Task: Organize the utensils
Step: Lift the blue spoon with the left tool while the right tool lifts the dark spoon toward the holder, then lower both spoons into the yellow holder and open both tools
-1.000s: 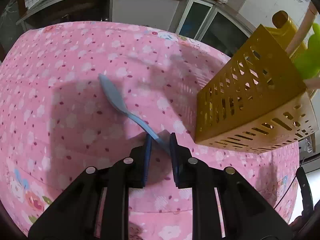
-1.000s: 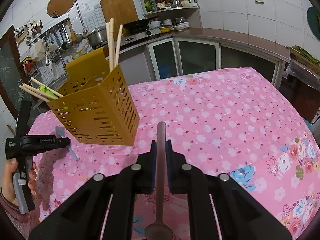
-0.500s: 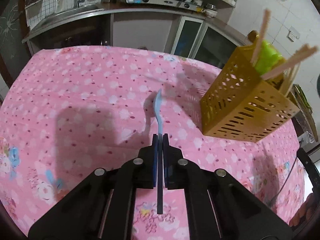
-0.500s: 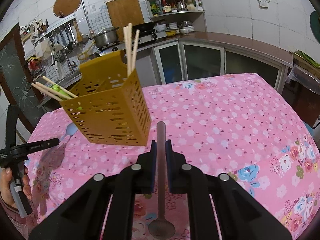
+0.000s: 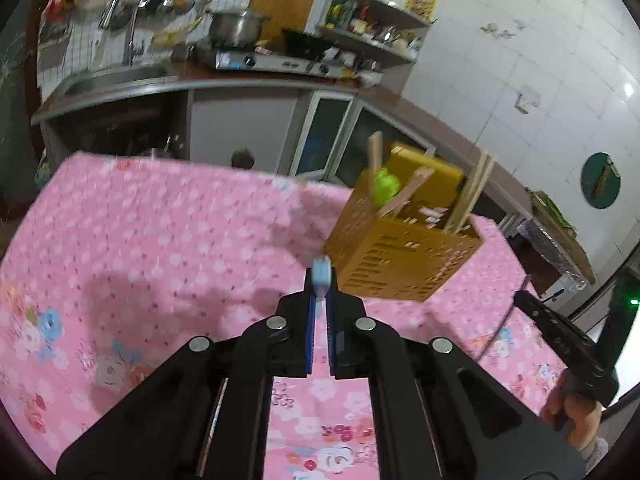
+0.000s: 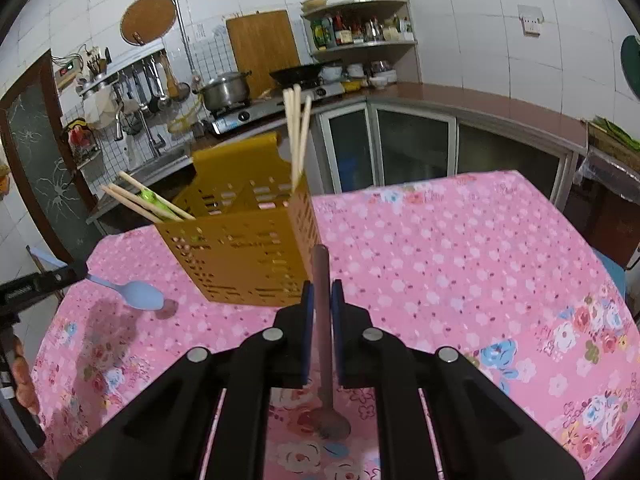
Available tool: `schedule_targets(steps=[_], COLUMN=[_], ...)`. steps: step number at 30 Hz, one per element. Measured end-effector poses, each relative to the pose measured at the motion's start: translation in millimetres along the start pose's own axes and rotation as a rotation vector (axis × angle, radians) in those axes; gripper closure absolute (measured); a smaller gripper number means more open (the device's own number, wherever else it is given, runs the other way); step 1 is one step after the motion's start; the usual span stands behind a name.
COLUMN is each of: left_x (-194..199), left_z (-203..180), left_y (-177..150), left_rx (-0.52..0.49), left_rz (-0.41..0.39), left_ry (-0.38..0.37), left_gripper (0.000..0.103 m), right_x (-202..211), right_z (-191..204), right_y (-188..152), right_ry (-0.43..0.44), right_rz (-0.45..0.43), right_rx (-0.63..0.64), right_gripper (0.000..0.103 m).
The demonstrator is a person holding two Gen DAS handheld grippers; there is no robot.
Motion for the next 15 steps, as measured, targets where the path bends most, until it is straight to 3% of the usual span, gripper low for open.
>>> schedule_targets(steps=[8, 15], left_x=[39, 47], left_z=[-38, -52], left_y=[15, 20], left_rx=[-0.062, -0.086], left_rz=[-0.094, -0.11], left_ry=[-0.047, -0.06], left_gripper=[0.1, 0.1], right_x=[25, 26], right_z=[6, 3], right_y=[20, 26], right_ry=[-0.005, -0.011], right_rz=[-0.099, -0.105], right_rx=[0.011, 0.021], right_gripper=[0.1, 0.1])
Point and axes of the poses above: each gripper's, at about its wrist camera, not at the fingertips, and x roughly against the way its jaws point, z to its left, y to its top, the point moved 3 cm from there along -x, roughly the way its jaws point, and after that the axes turned 10 degrees about x, right-handed, at the moved point
